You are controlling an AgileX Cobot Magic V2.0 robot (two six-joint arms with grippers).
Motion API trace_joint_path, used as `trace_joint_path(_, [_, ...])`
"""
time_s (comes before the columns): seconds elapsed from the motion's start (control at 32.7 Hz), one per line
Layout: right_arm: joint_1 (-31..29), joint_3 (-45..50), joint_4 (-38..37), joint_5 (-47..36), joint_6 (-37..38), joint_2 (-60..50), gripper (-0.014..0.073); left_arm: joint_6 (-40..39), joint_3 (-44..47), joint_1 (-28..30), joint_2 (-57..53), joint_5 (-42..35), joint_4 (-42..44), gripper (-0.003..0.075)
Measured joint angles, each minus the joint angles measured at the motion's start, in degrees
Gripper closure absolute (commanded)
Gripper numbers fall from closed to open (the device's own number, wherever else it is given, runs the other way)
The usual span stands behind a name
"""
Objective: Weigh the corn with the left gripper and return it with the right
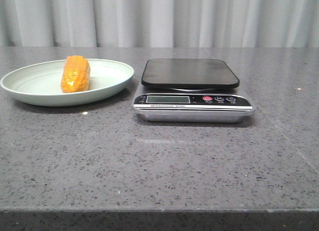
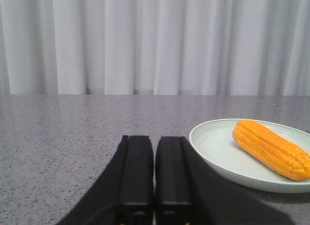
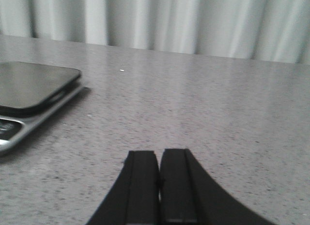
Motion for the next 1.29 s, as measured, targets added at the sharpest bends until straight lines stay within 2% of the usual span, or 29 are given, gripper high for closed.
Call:
trace_joint_path(0.31, [-0.61, 0.93, -8.78, -5.74, 8.00, 0.00, 0.0432, 0.00, 0.00, 0.00, 0.00, 0.00, 0.00, 0.0586])
trace_joint_path(1.29, [-0.61, 0.93, -9.23, -5.95, 9.09, 0.00, 0.0432, 0.00, 0.00, 0.00, 0.00, 0.00, 0.00, 0.0586])
